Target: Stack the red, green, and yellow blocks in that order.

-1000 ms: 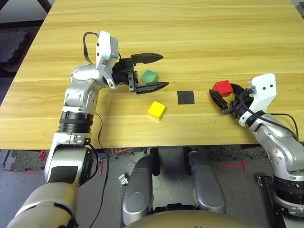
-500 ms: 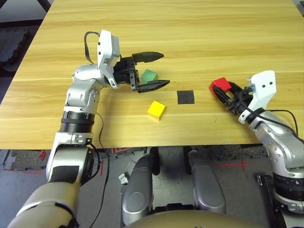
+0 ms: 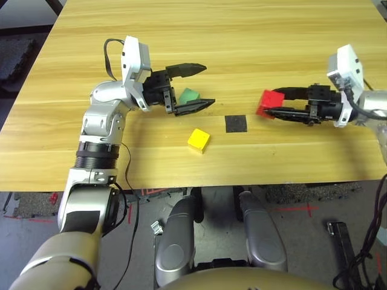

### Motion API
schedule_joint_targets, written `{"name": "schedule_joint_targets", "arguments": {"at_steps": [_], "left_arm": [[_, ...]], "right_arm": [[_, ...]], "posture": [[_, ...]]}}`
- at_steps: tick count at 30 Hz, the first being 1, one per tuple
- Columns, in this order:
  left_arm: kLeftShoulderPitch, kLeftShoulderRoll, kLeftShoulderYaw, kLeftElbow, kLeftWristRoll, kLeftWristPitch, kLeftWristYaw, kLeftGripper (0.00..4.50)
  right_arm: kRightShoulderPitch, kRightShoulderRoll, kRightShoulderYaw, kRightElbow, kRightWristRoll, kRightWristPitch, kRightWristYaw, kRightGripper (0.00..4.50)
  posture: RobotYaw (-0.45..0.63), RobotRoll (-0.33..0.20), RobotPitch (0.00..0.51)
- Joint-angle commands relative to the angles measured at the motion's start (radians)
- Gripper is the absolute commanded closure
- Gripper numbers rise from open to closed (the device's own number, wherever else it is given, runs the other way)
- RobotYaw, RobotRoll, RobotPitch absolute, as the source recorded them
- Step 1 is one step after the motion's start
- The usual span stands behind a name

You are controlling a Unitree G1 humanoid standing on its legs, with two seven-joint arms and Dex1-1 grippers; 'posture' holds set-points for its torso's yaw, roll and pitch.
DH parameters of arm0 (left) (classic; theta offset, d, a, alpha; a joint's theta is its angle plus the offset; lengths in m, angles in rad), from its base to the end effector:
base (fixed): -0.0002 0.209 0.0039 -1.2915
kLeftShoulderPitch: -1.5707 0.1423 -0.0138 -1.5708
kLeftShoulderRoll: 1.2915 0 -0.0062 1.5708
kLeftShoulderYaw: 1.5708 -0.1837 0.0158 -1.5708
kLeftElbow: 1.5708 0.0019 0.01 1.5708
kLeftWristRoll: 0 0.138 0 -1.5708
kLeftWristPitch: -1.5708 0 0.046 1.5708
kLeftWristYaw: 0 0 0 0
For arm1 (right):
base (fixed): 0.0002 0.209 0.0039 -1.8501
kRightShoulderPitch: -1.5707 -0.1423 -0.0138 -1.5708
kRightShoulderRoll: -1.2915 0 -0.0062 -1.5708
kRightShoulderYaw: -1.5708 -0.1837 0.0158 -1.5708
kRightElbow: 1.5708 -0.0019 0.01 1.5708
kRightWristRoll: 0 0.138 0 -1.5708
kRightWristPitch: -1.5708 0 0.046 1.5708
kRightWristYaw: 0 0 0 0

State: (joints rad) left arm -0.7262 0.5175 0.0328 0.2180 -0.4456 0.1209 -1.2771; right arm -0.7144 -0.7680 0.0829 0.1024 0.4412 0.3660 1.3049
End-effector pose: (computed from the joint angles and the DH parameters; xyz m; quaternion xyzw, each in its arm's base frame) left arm 0.3082 0.2168 0.2152 0.1354 -0.1493 -0.6029 0.7719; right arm 0.2940 -0.2379 0.2343 -0.1990 0.0153 0.6061 0.7699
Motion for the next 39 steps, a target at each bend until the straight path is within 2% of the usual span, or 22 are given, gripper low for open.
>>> {"name": "schedule_joint_targets", "arguments": {"at_steps": [1, 9, 20, 29, 39], "left_arm": [[0.025, 0.019, 0.009, -0.038, -0.010, 0.009, 0.005, 0.00], [0.040, 0.032, 0.016, -0.072, -0.015, 0.023, 0.021, 0.00], [0.039, 0.042, 0.014, -0.086, -0.024, 0.033, 0.035, 0.00], [0.022, 0.033, 0.000, -0.081, -0.025, 0.040, 0.037, 0.00], [0.028, 0.035, 0.000, -0.100, -0.029, 0.055, 0.043, 0.00]], "right_arm": [[-0.035, 0.050, 0.052, 0.107, -0.062, -0.109, 0.055, 2.40], [-0.069, 0.163, 0.085, 0.231, -0.126, -0.234, 0.085, 2.40], [-0.062, 0.205, 0.081, 0.261, -0.161, -0.279, 0.099, 2.40], [-0.116, 0.233, 0.083, 0.405, -0.203, -0.350, 0.136, 2.40], [-0.125, 0.274, 0.079, 0.466, -0.222, -0.391, 0.128, 2.40]], "posture": [[0.26, 0.023, 0.281], [0.28, 0.033, 0.271], [0.30, 0.045, 0.274], [0.31, 0.051, 0.284], [0.32, 0.065, 0.287]]}}
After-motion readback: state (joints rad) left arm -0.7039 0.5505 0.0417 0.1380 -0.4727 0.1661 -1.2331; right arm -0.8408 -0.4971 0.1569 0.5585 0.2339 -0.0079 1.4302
